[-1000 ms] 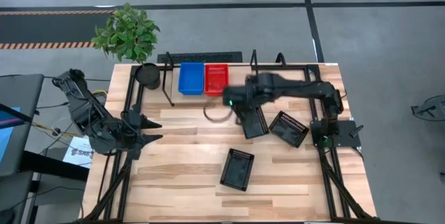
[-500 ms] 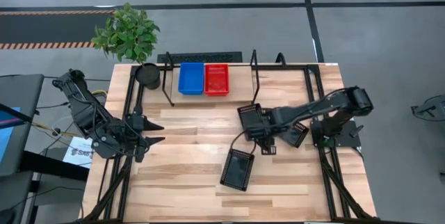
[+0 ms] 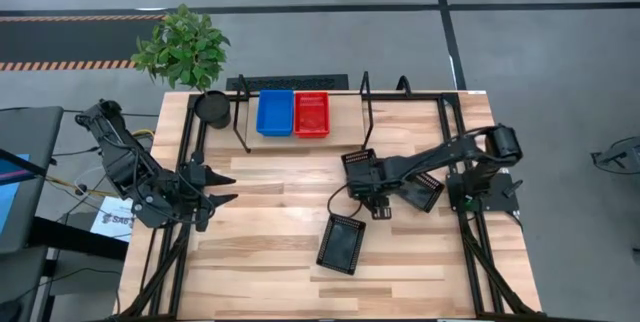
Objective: Stack baskets on shelf by color
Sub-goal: Put the top left black bin on the shelf, then stack the top black bin on the black bin on the shelf
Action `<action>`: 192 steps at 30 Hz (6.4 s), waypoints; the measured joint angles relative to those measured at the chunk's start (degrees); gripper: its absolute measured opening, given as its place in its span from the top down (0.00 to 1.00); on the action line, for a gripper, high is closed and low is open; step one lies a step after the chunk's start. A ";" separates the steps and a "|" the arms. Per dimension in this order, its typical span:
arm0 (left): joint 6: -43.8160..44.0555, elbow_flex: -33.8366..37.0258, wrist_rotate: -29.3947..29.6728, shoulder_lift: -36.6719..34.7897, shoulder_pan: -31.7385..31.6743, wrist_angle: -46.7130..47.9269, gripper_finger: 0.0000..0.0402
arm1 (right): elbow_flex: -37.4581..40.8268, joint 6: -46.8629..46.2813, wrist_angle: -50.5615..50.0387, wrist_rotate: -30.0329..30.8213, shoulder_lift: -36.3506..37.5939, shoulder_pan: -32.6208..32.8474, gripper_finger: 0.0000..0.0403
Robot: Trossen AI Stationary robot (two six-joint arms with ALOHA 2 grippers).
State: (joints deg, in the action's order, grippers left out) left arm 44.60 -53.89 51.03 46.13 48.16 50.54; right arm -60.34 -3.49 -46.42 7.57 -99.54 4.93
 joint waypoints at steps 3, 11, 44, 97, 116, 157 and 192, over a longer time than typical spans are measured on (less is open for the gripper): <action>0.01 0.00 -0.34 0.00 0.01 0.03 0.58 | 0.00 0.49 0.41 -0.50 -1.85 -0.81 0.58; 0.00 0.00 -1.18 0.00 0.00 0.12 0.58 | -0.07 0.81 -0.51 -4.71 -2.11 -0.39 0.96; -0.39 0.02 -0.75 0.00 0.01 0.10 0.58 | -23.88 22.13 7.40 11.83 0.34 -16.99 0.99; -0.45 0.02 -2.75 -0.05 0.00 1.05 0.58 | -21.72 19.52 -1.79 5.38 -10.44 -24.03 0.99; -0.31 0.02 -2.03 -0.04 0.00 1.09 0.58 | -22.10 26.48 1.76 5.64 -10.54 -23.67 0.98; 2.59 0.02 -0.77 -0.04 0.00 1.07 0.58 | -23.41 27.54 2.19 0.31 -10.50 -28.79 0.93; 0.24 0.02 0.86 -0.04 0.02 1.01 0.58 | -48.06 6.39 -25.14 -21.13 -2.46 -25.71 0.48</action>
State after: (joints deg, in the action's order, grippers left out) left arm 44.84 -53.87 51.89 46.09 48.18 51.55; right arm -108.40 2.90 -71.56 -13.56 -102.00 -20.78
